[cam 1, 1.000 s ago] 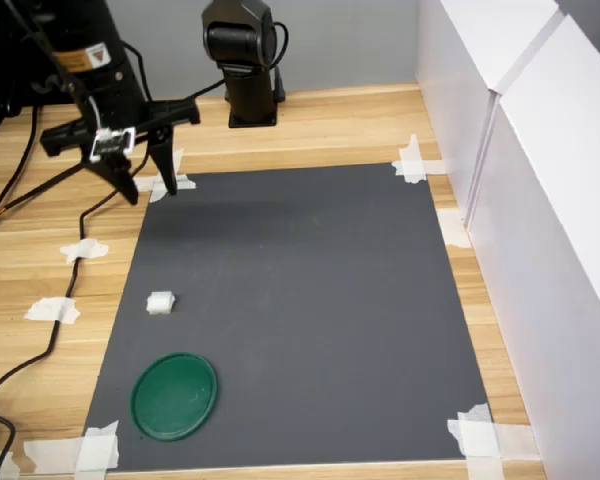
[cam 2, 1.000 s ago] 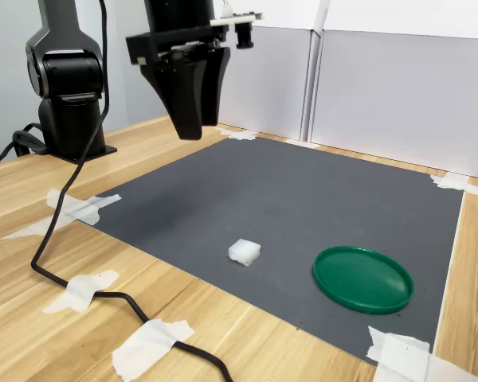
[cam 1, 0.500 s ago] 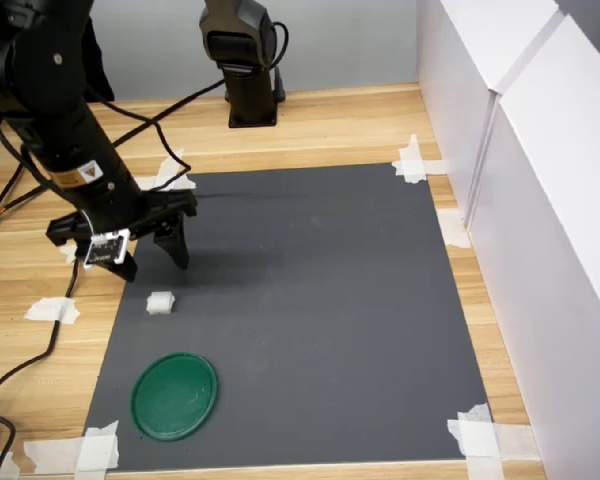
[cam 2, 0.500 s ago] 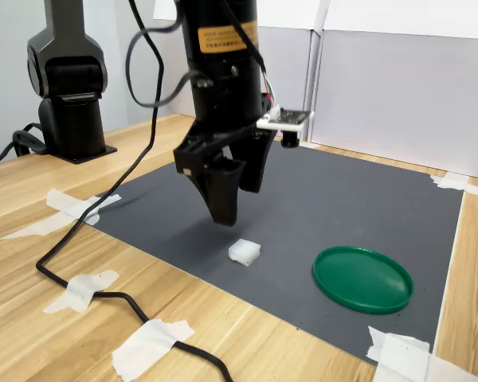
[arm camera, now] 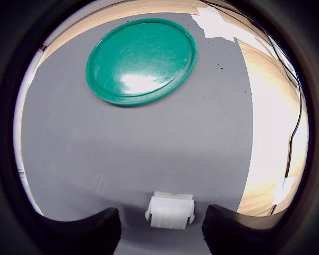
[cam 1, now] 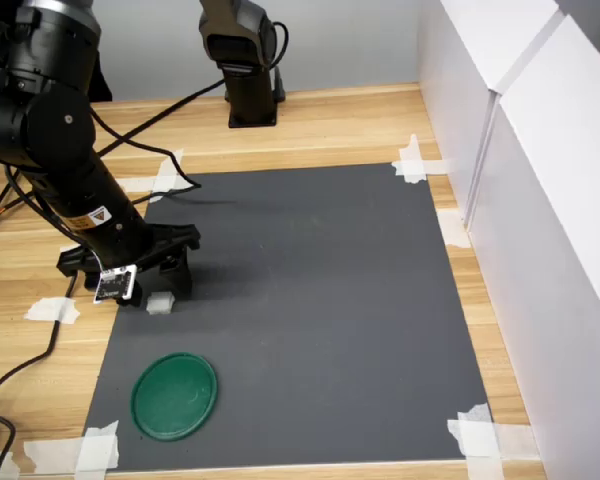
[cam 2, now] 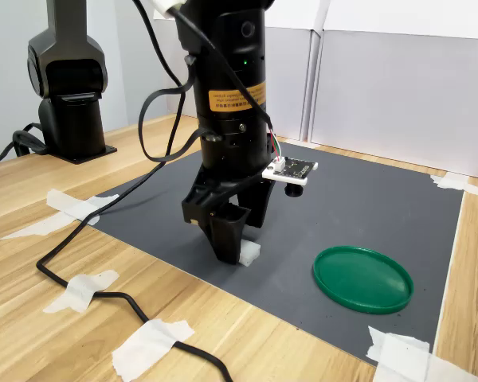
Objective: Grasp a white terminal and put it on the green lid.
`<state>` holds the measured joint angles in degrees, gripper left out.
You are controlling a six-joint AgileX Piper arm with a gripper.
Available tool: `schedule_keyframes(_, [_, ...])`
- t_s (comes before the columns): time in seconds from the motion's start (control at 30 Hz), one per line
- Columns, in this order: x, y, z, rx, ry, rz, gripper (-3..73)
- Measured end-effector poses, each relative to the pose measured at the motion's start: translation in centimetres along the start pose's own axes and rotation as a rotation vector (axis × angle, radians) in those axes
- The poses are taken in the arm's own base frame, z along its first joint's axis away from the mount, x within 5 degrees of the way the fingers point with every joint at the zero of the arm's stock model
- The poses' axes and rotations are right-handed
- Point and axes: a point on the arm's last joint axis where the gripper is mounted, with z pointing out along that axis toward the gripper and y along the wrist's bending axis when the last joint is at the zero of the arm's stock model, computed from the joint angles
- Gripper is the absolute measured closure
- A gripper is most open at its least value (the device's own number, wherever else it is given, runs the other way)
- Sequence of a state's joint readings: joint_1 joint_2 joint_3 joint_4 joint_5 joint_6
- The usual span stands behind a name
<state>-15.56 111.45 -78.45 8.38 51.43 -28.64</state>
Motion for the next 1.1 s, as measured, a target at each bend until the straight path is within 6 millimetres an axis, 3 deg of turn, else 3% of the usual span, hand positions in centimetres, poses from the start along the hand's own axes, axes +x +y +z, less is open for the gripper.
schedule_keyframes(0.3, [0.0,-0.1,0.7,0.000,0.014,-0.013,13.4])
schedule_keyframes(0.73, [0.0,-0.2,0.7,0.005,0.013,-0.017,37.3])
schedule_keyframes(0.93, [-0.1,-0.2,0.5,0.006,0.017,-0.015,37.8])
schedule_keyframes(1.1, [-1.4,-0.5,-1.6,0.006,0.004,-0.013,37.8])
